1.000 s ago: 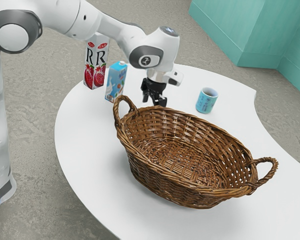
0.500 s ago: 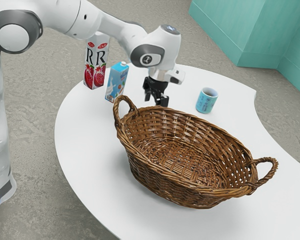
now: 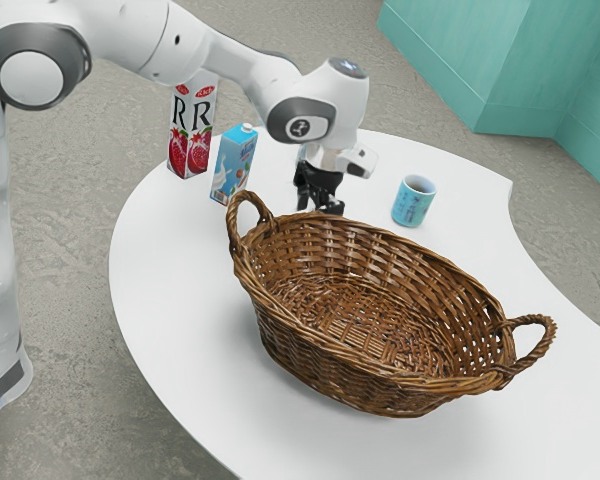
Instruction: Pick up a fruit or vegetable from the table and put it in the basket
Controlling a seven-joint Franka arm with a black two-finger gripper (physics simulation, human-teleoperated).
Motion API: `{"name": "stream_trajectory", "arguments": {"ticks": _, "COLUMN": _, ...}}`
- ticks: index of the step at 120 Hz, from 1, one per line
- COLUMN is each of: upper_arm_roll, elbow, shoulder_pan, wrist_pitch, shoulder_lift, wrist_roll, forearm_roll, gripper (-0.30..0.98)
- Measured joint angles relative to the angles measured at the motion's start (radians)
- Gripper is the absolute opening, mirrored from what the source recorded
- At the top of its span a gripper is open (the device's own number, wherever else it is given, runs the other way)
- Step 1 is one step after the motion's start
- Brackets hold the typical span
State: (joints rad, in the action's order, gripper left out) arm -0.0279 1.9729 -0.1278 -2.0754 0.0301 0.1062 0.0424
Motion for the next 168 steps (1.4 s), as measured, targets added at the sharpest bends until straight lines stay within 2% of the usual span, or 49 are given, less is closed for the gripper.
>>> {"name": "stream_trajectory", "arguments": {"ticks": 17, "upper_arm_roll": 0.007, "elbow": -0.013, "shoulder_pan": 0.019, "wrist_pitch": -0.006, "shoulder_lift": 0.022, "wrist_roll": -0.005, "forearm_roll": -0.001, "gripper": 0.69}}
{"name": "stream_trajectory", "arguments": {"ticks": 50, "upper_arm_roll": 0.008, "elbow": -0.015, "shoulder_pan": -0.028, "wrist_pitch": -0.014, "shoulder_lift": 0.031, "wrist_roll": -0.016, "forearm_roll": -0.004, "gripper": 0.69}}
{"name": "stream_trajectory", "arguments": {"ticks": 112, "upper_arm_roll": 0.006, "elbow": -0.017, "shoulder_pan": -0.016, "wrist_pitch": -0.046, "shoulder_lift": 0.059, "wrist_roll": -0.029, "forearm_roll": -0.008, "gripper": 0.69}}
{"name": "stream_trajectory", "arguments": {"ticks": 168, "upper_arm_roll": 0.002, "elbow": -0.084, "shoulder_pan": -0.013, "wrist_pitch": -0.058, "shoulder_lift": 0.123, "wrist_roll": -0.037, "forearm_roll": -0.025, "gripper": 0.68}}
